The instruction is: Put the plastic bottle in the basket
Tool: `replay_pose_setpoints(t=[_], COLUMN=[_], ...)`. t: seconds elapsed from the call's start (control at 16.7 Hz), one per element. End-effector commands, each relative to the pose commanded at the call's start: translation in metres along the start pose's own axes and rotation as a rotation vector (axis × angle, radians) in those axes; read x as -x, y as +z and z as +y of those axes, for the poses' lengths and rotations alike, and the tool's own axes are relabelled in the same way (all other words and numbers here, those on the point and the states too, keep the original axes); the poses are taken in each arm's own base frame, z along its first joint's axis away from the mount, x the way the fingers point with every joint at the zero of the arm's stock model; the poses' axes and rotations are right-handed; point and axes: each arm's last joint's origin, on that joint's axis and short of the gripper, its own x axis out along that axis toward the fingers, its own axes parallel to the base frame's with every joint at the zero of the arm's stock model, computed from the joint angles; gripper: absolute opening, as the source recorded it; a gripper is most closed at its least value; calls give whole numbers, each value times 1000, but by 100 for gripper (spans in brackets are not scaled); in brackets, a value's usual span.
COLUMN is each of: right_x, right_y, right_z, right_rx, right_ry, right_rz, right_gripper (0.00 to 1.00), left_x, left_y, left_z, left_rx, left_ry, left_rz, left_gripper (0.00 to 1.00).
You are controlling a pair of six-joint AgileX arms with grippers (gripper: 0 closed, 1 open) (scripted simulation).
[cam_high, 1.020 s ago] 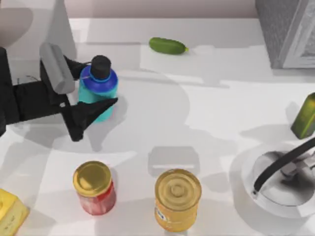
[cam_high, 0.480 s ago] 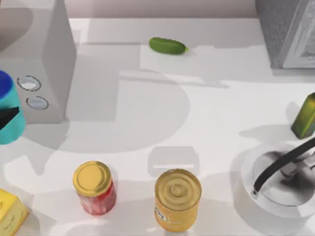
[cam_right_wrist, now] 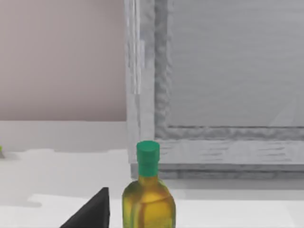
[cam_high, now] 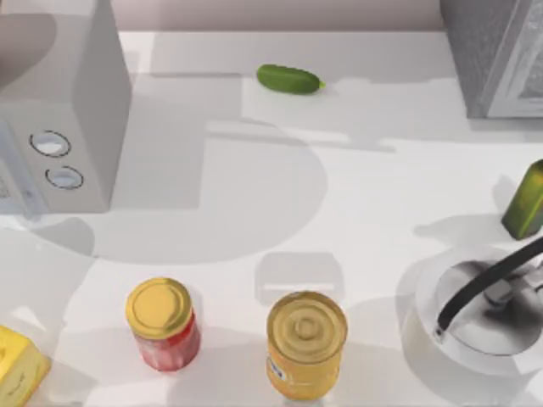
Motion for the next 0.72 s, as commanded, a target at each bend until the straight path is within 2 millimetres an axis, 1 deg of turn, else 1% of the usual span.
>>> replay_pose_setpoints(t=[0.42, 0.54, 0.72], right_x=[0, 0, 0], right_y=[0, 0, 0], right_z=[0, 0, 0], right_rx=[0, 0, 0], right_ry=[0, 0, 0], right_rz=[0, 0, 0], right_gripper=[100, 100, 100], left_x=[0, 0, 2], left_y=[2, 12, 37], left_z=[2, 10, 34], left_rx=[0, 7, 34], left_ry=[-3, -7, -6], left_rz=[0, -6, -14], left_gripper=[0, 0, 0])
